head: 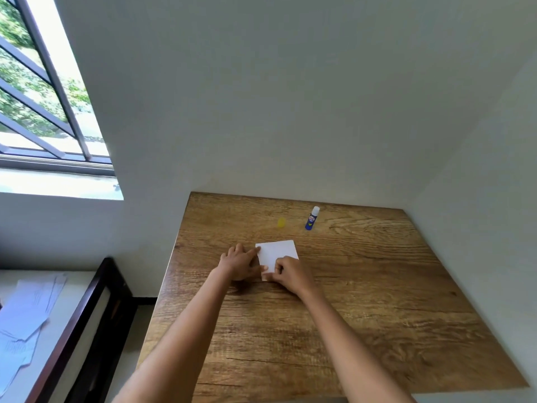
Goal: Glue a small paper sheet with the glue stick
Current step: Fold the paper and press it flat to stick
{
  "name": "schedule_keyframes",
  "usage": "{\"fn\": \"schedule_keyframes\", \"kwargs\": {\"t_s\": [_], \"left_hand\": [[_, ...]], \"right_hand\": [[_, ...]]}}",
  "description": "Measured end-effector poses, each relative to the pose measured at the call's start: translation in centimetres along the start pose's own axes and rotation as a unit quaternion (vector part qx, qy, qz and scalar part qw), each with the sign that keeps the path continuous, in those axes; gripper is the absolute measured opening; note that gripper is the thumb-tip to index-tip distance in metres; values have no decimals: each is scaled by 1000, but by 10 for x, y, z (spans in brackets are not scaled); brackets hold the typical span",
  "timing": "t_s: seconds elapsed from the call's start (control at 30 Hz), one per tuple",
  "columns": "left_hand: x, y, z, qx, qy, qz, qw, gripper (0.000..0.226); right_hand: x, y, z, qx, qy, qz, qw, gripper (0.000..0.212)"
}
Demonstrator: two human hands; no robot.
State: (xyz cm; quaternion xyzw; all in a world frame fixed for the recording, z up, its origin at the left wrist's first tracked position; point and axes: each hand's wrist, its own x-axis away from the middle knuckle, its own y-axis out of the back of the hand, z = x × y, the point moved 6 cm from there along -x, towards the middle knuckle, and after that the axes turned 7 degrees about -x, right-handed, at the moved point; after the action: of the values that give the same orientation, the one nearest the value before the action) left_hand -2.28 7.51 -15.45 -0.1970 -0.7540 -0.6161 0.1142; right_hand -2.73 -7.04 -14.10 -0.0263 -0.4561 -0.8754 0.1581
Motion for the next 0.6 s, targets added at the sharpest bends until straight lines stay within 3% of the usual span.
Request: {"fn": "schedule_keyframes", "kwargs": {"t_s": [0.1, 0.17, 0.2, 0.33, 0.6], "left_hand": [[-1, 1, 1, 25, 8, -7, 1000, 63], [1, 1, -2, 3, 12, -17, 1000, 68], [2, 0, -3, -12, 13, -20, 1000, 73], [6, -1, -7, -42, 9, -28, 999, 86], [4, -1, -4, -42, 5, 7, 999, 100]], "right_hand": [[18, -1, -5, -131, -19, -48, 990, 31], [33, -3, -7, -196, -17, -125, 973, 16], [41, -4, -7, -173, -6, -161, 972, 9], [66, -20, 8, 42, 74, -231, 969, 27], [81, -32, 16, 114, 97, -215, 965, 39]]}}
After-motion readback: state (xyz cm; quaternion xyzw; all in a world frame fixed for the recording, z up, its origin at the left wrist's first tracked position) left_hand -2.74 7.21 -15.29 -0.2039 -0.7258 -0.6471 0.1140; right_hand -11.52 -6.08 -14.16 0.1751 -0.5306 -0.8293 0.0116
